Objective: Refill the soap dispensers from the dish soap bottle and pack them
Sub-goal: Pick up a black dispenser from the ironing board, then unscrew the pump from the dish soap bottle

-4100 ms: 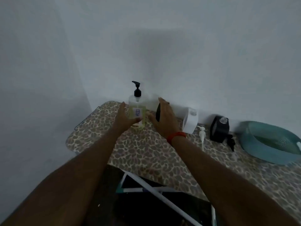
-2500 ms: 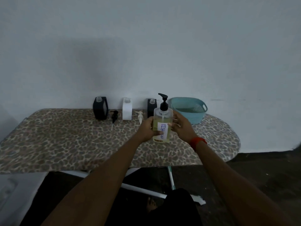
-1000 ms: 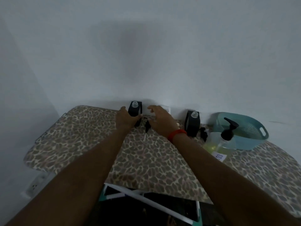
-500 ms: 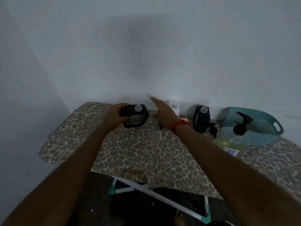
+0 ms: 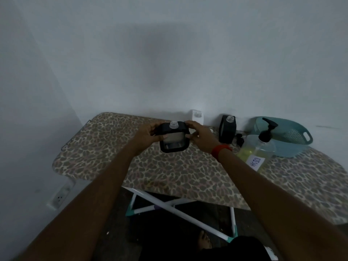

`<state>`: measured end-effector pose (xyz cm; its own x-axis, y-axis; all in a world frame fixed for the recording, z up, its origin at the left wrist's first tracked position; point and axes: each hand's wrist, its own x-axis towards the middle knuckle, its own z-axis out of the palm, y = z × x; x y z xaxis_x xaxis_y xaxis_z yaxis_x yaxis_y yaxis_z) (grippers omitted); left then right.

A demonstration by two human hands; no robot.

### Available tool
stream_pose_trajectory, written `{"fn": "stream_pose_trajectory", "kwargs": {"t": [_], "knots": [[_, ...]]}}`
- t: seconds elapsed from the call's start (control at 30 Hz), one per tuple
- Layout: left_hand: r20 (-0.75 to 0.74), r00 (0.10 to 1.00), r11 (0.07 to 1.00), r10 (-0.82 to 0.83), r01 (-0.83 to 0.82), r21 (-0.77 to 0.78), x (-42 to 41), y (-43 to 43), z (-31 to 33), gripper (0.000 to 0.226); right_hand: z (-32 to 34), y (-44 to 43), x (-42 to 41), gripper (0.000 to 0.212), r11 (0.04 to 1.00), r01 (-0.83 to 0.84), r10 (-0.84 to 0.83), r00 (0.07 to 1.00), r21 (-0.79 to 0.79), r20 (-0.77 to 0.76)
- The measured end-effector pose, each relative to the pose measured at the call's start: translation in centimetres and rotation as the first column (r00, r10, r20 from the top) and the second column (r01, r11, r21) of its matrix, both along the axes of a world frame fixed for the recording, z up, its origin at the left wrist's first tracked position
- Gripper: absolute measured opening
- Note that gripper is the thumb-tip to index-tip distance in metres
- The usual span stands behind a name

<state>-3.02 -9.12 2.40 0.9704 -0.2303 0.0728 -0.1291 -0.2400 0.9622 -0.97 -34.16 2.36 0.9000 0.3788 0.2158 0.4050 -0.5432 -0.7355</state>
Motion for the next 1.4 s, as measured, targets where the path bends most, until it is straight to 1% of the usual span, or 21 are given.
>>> {"fn": "stream_pose_trajectory", "kwargs": {"t": [0.1, 0.2, 0.3, 0.37, 0.43, 0.53, 0.57, 0.63, 0.7, 0.73, 0.8, 0.87, 0.9, 0.97, 1.0, 1.07, 1.13, 1.2, 1.3, 1.4], "knots": [[-0.021, 0.999, 0.999, -0.037, 0.037, 0.032, -1.5, -2.0, -1.0, 0.048, -1.8, -1.9, -2.1, 0.047, 0.999, 0.040, -0.041, 0.998, -0.021, -0.037], [-0.008, 1.000, 0.995, -0.015, 0.015, 0.101, -2.8, -3.4, -2.0, 0.052, -3.5, -2.7, -3.8, 0.051, 0.995, 0.084, -0.087, 0.995, -0.056, -0.053], [0.026, 1.000, 0.993, -0.010, 0.007, 0.121, -3.8, -3.6, -3.0, 0.048, -4.6, -2.5, -4.9, 0.052, 0.996, 0.087, -0.087, 0.995, -0.016, -0.049], [0.026, 0.999, 0.992, -0.020, 0.016, 0.127, -3.8, -3.5, -3.3, 0.048, -4.8, -2.3, -5.1, 0.052, 0.995, 0.103, -0.103, 0.993, 0.001, -0.053], [0.002, 1.000, 0.991, -0.022, 0.021, 0.135, -3.7, -3.3, -3.4, 0.053, -4.8, -2.3, -5.2, 0.053, 0.994, 0.108, -0.108, 0.993, 0.002, -0.049], [-0.055, 0.998, 0.986, 0.000, 0.009, 0.164, -4.0, -3.5, -3.3, 0.071, -4.6, -2.6, -5.6, 0.056, 0.994, 0.106, -0.108, 0.992, -0.020, -0.070], [-0.052, 0.999, 0.985, 0.012, -0.003, 0.175, -4.1, -3.6, -3.3, 0.076, -4.4, -2.7, -5.9, 0.057, 0.992, 0.124, -0.125, 0.988, -0.022, -0.085], [0.016, 0.997, 0.975, 0.078, -0.079, 0.207, -4.2, -4.0, -2.6, 0.080, -4.0, -3.0, -6.6, 0.060, 0.984, 0.179, -0.178, 0.982, 0.003, -0.059], [0.180, 0.967, 0.952, 0.183, -0.220, 0.213, -4.1, -4.4, -1.5, 0.078, -3.2, -3.3, -7.7, 0.056, 0.971, 0.232, -0.234, 0.972, 0.057, 0.031], [0.265, 0.940, 0.943, 0.214, -0.270, 0.196, -4.1, -4.9, -0.7, 0.074, -2.5, -3.6, -8.3, 0.051, 0.961, 0.260, -0.269, 0.958, 0.095, 0.096], [0.385, 0.897, 0.947, 0.214, -0.288, 0.144, -4.2, -6.7, 0.7, 0.065, -1.1, -4.4, -9.7, 0.036, 0.924, 0.326, -0.369, 0.898, 0.201, 0.239], [0.426, 0.887, 0.960, 0.177, -0.252, 0.124, -4.5, -9.6, 1.9, 0.063, 0.3, -5.8, -11.0, 0.022, 0.864, 0.377, -0.484, 0.805, 0.332, 0.344], [0.421, 0.896, 0.970, 0.140, -0.210, 0.125, -4.6, -11.3, 2.2, 0.065, 0.8, -6.7, -11.6, 0.018, 0.824, 0.406, -0.547, 0.751, 0.394, 0.369], [0.367, 0.930, 0.982, 0.026, -0.092, 0.165, -5.0, -14.8, 2.3, 0.076, 1.5, -8.8, -12.5, 0.019, 0.729, 0.481, -0.670, 0.645, 0.486, 0.367], [0.321, 0.946, 0.978, -0.034, -0.035, 0.205, -5.1, -16.5, 2.1, 0.084, 1.7, -9.9, -12.8, 0.020, 0.691, 0.512, -0.711, 0.608, 0.510, 0.353], [0.213, 0.967, 0.955, -0.141, 0.076, 0.285, -5.4, -19.7, 1.7, 0.102, 1.8, -12.3, -13.0, 0.023, 0.650, 0.567, -0.751, 0.578, 0.506, 0.318], [0.135, 0.970, 0.937, -0.202, 0.152, 0.315, -5.6, -22.6, 1.4, 0.117, 1.7, -14.3, -12.7, 0.034, 0.637, 0.623, -0.764, 0.585, 0.453, 0.270], [0.089, 0.971, 0.935, -0.220, 0.184, 0.302, -5.7, -24.8, 1.2, 0.124, 1.5, -16.1, -12.1, 0.044, 0.652, 0.661, -0.754, 0.615, 0.372, 0.230], [0.060, 0.970, 0.944, -0.235, 0.213, 0.250, -5.4, -26.7, 0.6, 0.111, 1.7, -17.7, -11.1, 0.052, 0.706, 0.661, -0.706, 0.682, 0.254, 0.191], [0.047, 0.969, 0.947, -0.243, 0.226, 0.228, -5.0, -27.6, -0.1, 0.098, 2.3, -18.4, -10.2, 0.049, 0.787, 0.592, -0.616, 0.768, 0.175, 0.174]]}}
